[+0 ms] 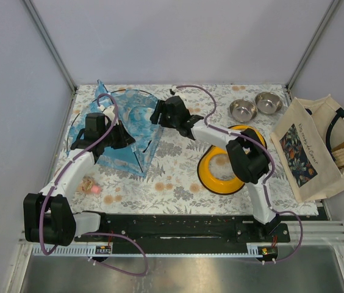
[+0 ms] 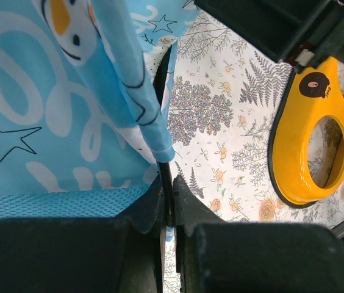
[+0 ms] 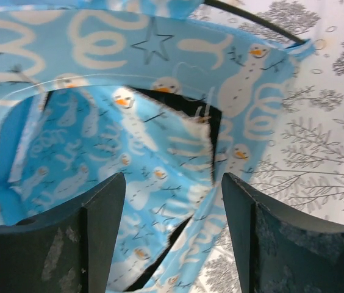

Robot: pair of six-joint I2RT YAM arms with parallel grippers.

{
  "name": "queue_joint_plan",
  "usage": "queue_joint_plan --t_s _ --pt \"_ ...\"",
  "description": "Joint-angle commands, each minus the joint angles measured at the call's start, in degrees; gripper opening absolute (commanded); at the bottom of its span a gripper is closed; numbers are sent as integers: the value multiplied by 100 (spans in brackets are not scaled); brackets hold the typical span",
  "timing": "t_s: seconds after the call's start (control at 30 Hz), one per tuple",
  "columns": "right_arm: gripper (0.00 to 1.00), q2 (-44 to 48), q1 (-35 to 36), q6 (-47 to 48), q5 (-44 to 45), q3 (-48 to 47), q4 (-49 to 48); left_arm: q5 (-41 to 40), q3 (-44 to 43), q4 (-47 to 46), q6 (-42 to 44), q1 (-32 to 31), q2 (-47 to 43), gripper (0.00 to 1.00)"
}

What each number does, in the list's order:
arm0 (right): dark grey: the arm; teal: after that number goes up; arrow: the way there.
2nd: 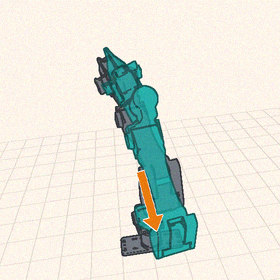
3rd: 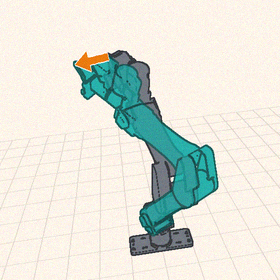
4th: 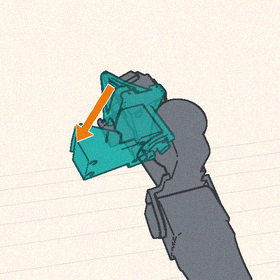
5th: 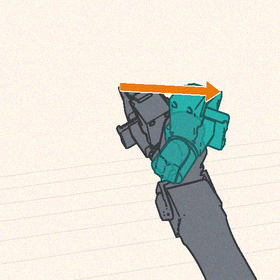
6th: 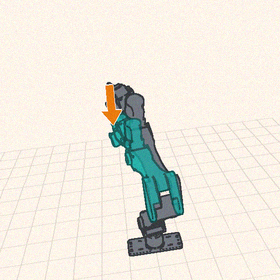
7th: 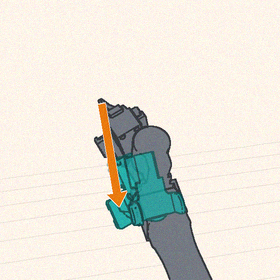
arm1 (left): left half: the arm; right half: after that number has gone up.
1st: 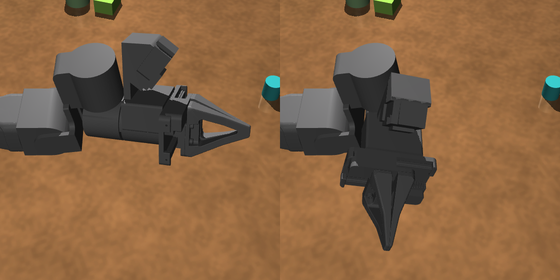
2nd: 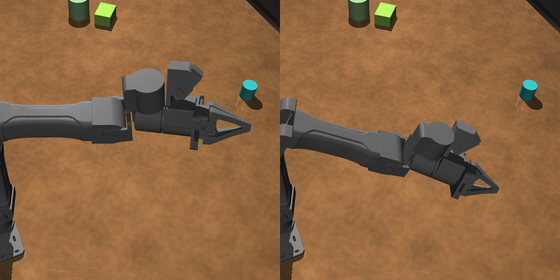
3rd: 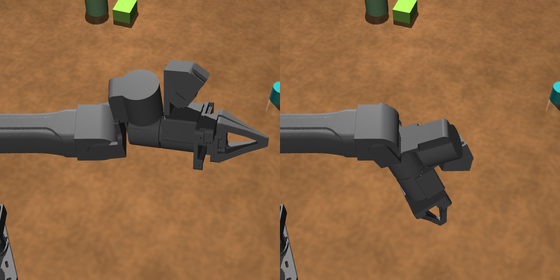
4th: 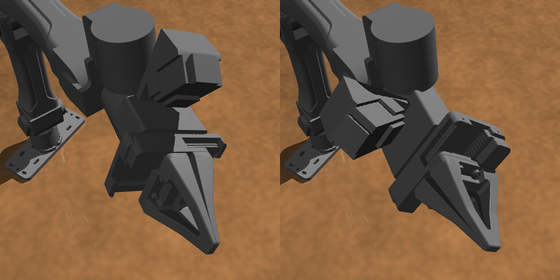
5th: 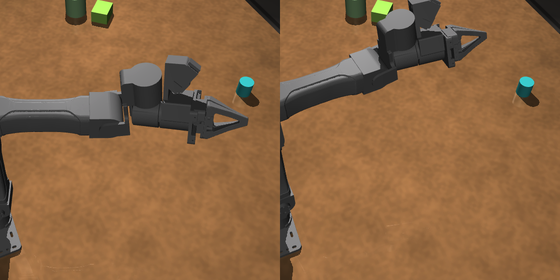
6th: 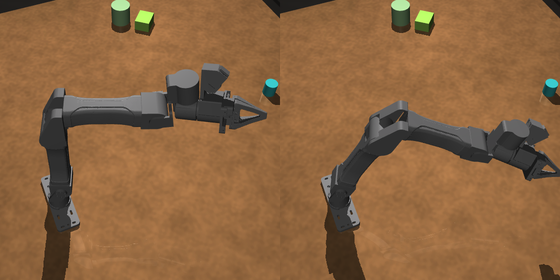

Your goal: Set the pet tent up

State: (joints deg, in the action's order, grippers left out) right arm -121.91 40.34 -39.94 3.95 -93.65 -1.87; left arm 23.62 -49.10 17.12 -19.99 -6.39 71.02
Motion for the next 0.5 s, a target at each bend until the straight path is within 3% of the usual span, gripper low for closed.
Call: queue_joint_plan --t_s 0.0,0.07,0.13,0.27,0.33,0.47 --pt "74 -333 -44 408 730 -531 11 117 -108 432 -5 -37 157 0" --pt "72 -509 -52 505 635 -768 -41 108 -117 449 4 -37 166 0" --pt "62 -632 -44 523 380 -874 -278 117 -108 450 4 -37 184 0" --pt "17 -694 -35 313 -156 -831 -936 134 -108 432 -5 -29 210 0" --pt "1 -755 -35 32 -376 -778 -1244 161 -108 423 4 -37 227 0" --pt "0 -1036 27 -487 -807 -918 -1606 248 -152 423 65 -37 254 0"
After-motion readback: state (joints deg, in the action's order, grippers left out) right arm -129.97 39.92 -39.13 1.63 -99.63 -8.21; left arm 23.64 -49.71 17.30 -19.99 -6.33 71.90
